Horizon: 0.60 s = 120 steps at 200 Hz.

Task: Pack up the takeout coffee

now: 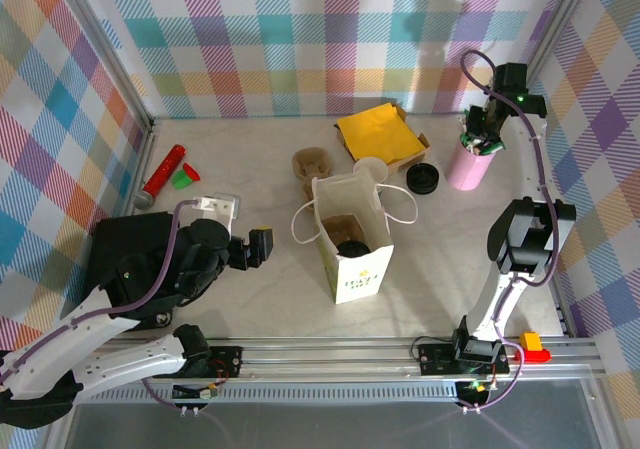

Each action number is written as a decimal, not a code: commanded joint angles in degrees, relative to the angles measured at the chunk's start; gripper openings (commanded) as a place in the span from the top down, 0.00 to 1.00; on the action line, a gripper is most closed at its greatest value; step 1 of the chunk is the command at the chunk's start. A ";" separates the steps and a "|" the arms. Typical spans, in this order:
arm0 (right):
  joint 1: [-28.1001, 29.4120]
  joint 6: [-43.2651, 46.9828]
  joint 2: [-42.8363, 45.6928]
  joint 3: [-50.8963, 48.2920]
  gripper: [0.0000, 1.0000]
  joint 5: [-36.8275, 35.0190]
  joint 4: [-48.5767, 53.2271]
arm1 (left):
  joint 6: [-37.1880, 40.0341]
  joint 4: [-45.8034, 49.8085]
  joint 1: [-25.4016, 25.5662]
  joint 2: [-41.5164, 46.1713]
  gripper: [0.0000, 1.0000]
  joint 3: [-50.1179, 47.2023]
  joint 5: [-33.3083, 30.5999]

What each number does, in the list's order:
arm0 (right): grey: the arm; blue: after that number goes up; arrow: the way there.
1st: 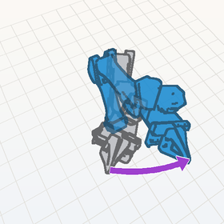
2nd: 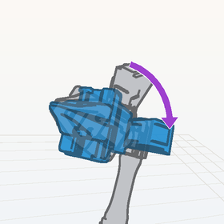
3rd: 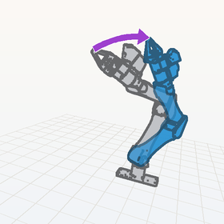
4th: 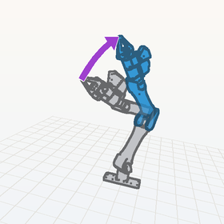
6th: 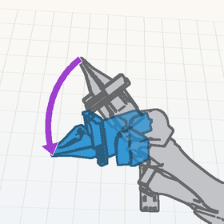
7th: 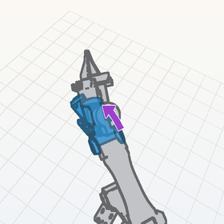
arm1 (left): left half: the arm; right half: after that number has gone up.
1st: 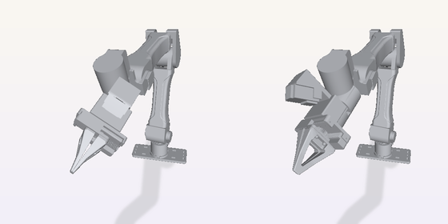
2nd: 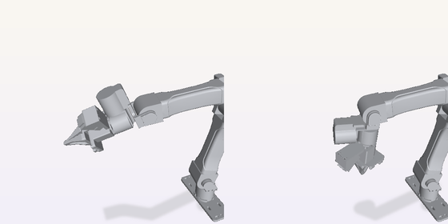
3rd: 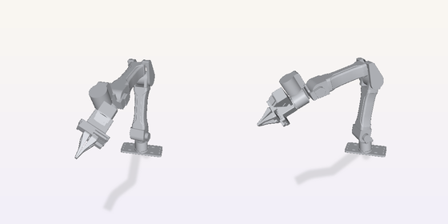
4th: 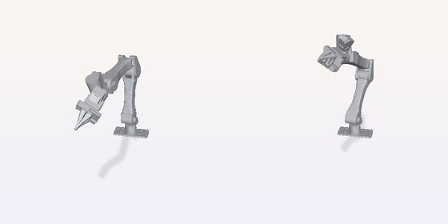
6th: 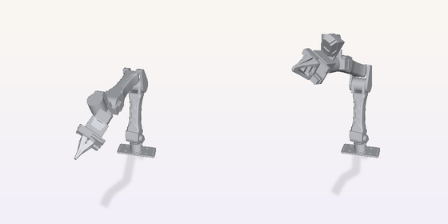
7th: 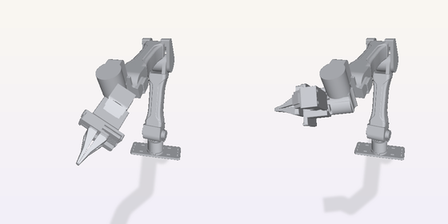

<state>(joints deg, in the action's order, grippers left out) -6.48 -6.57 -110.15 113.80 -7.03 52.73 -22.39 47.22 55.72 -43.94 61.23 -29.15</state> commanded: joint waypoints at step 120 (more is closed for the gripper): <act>0.15 -4.86 19.80 5.30 0.93 5.46 4.65 | -0.05 -0.55 -0.44 1.64 0.10 2.22 1.46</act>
<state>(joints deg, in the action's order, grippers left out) -6.48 -9.93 -94.41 116.95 -4.29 54.98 -22.44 46.76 55.72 -43.57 61.47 -28.32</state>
